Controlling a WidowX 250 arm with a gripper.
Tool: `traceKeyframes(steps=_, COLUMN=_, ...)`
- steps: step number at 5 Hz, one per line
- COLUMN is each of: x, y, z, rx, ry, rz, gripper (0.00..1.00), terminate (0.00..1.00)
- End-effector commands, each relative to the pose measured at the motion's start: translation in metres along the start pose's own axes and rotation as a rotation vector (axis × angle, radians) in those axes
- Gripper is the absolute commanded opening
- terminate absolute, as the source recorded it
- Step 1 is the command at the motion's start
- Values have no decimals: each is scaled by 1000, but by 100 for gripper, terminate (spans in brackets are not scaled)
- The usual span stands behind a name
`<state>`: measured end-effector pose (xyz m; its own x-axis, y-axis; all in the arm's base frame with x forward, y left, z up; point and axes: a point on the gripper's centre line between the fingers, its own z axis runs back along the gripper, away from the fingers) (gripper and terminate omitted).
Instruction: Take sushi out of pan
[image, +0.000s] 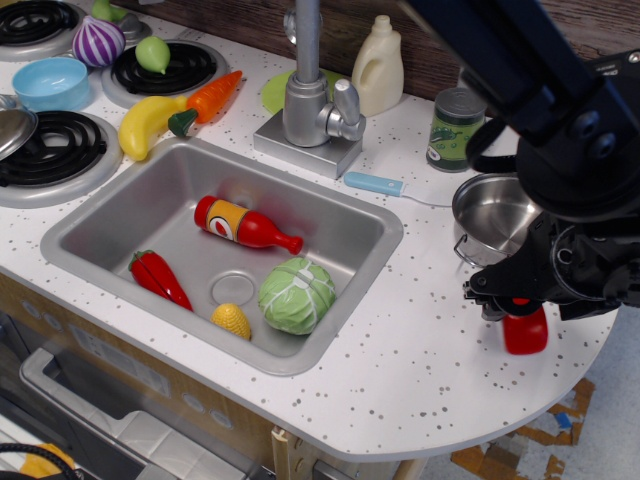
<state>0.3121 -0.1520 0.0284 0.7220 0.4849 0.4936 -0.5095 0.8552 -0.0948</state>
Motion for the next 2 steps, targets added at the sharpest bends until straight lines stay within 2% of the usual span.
traceKeyframes(steps=1, x=5, y=-4, z=8, rx=-27, ry=-15, rz=24, gripper=100, terminate=0)
traceKeyframes(steps=2, x=5, y=-4, z=8, rx=-27, ry=-15, rz=24, gripper=100, terminate=100)
